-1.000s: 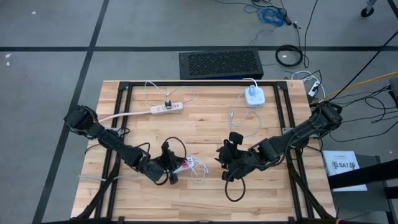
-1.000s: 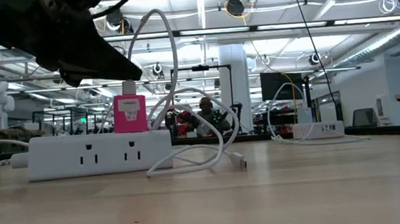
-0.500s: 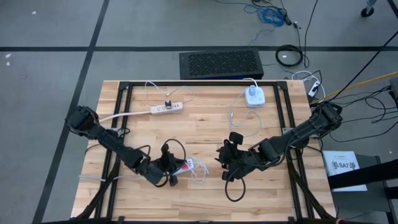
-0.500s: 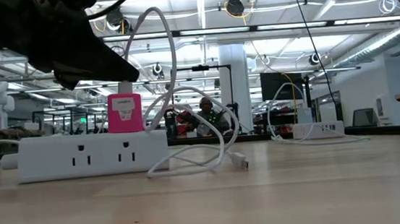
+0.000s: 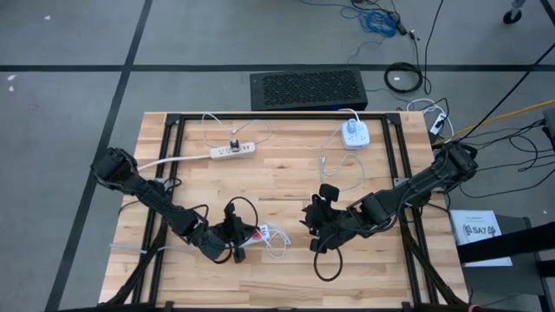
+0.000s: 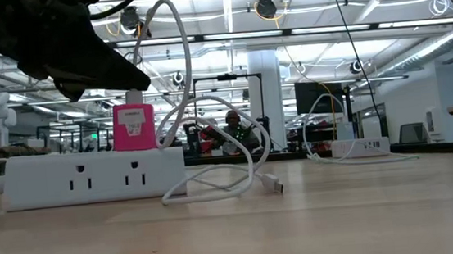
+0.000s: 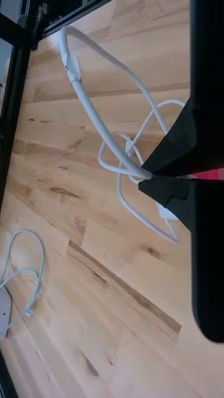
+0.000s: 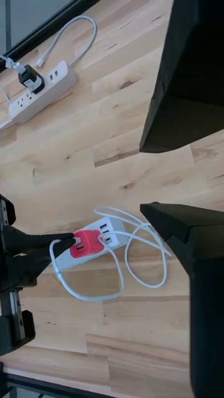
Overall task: Insert USB
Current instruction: Insert the white cable charger into the pink charger adapter
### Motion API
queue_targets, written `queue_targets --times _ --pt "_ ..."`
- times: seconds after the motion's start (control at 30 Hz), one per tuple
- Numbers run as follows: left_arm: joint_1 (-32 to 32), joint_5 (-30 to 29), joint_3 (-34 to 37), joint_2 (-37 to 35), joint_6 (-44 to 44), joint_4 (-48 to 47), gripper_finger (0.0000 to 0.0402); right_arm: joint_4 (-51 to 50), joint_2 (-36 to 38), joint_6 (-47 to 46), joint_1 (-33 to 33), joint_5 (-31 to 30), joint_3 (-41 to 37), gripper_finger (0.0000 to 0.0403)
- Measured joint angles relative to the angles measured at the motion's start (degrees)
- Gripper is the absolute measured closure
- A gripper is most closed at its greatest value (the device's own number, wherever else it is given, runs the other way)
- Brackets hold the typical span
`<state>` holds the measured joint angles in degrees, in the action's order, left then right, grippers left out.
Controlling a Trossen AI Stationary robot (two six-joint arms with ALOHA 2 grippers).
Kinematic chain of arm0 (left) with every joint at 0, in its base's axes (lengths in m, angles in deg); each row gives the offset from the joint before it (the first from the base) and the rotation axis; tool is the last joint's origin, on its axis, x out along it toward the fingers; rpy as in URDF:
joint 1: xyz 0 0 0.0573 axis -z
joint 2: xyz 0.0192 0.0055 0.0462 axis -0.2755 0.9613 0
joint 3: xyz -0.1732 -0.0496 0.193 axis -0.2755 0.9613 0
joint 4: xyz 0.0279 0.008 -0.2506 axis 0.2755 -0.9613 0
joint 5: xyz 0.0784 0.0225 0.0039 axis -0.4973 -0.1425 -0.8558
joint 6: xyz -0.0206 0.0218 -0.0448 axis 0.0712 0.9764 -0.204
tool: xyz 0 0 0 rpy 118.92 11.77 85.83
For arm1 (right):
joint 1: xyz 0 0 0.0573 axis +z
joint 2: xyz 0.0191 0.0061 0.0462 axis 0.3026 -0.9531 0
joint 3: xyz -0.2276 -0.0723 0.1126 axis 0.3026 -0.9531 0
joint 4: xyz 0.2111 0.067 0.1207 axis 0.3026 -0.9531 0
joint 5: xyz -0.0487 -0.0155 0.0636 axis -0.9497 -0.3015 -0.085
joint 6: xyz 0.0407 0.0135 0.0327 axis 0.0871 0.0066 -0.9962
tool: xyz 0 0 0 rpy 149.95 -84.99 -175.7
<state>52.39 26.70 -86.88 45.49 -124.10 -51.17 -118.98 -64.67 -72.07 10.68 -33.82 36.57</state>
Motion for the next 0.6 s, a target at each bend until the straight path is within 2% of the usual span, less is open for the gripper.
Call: queue_targets --times 0.6 --pt "0.0 0.88 -0.09 -0.03 0.03 -1.06 0.0397 0.09 0.0 0.36 0.33 0.28 0.0 0.0268"
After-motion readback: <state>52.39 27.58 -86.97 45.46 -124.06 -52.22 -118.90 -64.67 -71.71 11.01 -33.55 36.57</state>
